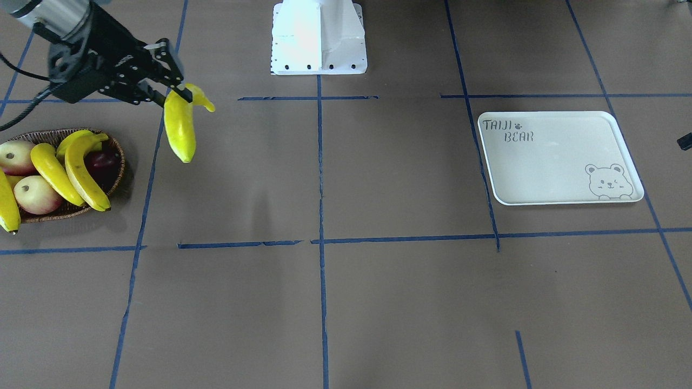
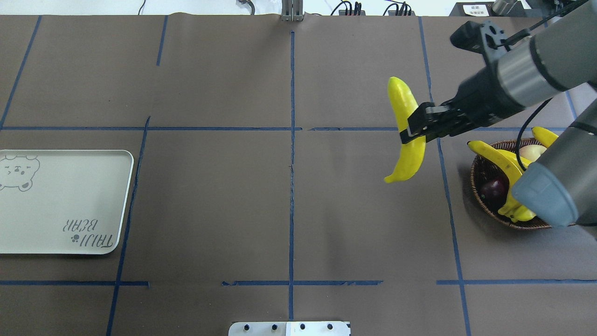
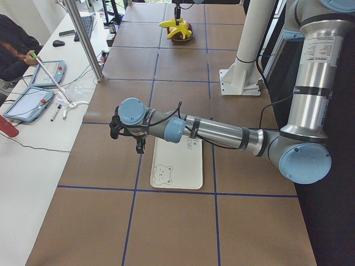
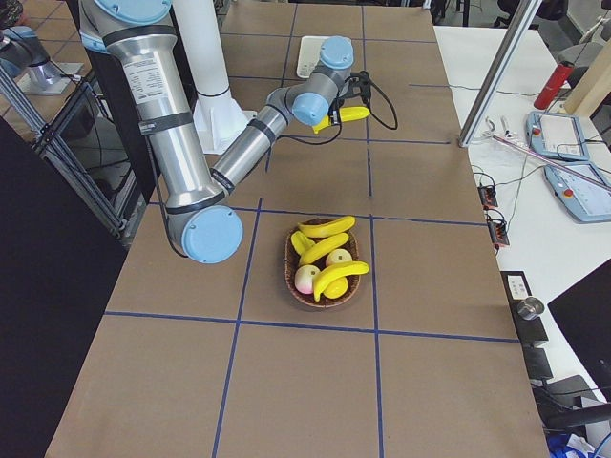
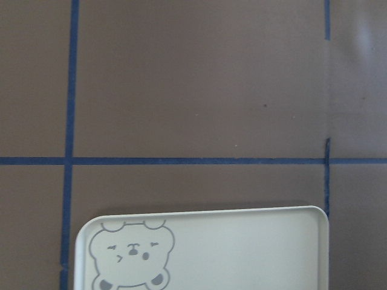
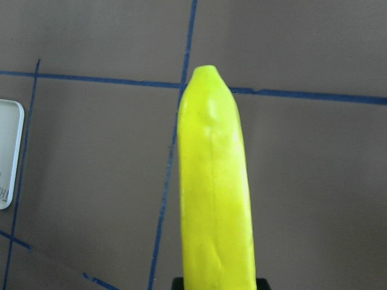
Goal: Transfer all bananas from basket to plate
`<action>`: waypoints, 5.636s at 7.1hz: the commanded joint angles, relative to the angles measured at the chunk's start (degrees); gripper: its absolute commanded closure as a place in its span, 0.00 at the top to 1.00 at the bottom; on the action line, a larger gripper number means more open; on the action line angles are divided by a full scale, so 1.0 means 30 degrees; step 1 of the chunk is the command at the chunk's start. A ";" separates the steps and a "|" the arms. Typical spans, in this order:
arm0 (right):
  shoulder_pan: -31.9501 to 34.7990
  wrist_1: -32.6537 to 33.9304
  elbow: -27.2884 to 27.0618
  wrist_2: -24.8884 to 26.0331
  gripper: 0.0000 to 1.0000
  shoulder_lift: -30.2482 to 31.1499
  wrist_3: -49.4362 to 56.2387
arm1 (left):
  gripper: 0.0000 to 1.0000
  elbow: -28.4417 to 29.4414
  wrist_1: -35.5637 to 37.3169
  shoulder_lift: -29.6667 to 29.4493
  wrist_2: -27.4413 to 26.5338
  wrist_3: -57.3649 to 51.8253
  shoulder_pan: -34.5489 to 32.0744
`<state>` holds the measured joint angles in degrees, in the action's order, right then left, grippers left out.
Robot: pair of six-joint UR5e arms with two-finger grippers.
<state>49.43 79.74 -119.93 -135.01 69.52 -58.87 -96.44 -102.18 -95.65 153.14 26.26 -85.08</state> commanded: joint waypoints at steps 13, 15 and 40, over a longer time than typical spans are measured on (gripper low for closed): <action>-0.5635 0.0256 0.1714 0.5629 0.00 -0.5446 -0.4811 | 1.00 0.0036 -1.8791 -0.8249 -1.2246 3.0967 1.4403; -0.5635 0.0256 0.1685 0.5600 0.00 -0.5506 -0.4811 | 1.00 0.0035 -1.8850 -0.8313 -1.2785 3.0944 1.5584; -0.3117 0.0256 -0.0191 0.5336 1.00 -0.2109 -0.5075 | 0.00 -0.2337 -1.3753 0.2509 -1.1936 2.0999 1.1874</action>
<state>39.37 80.51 -120.62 -119.07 62.26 -74.12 -102.57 -143.47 -94.86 117.19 95.01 -47.18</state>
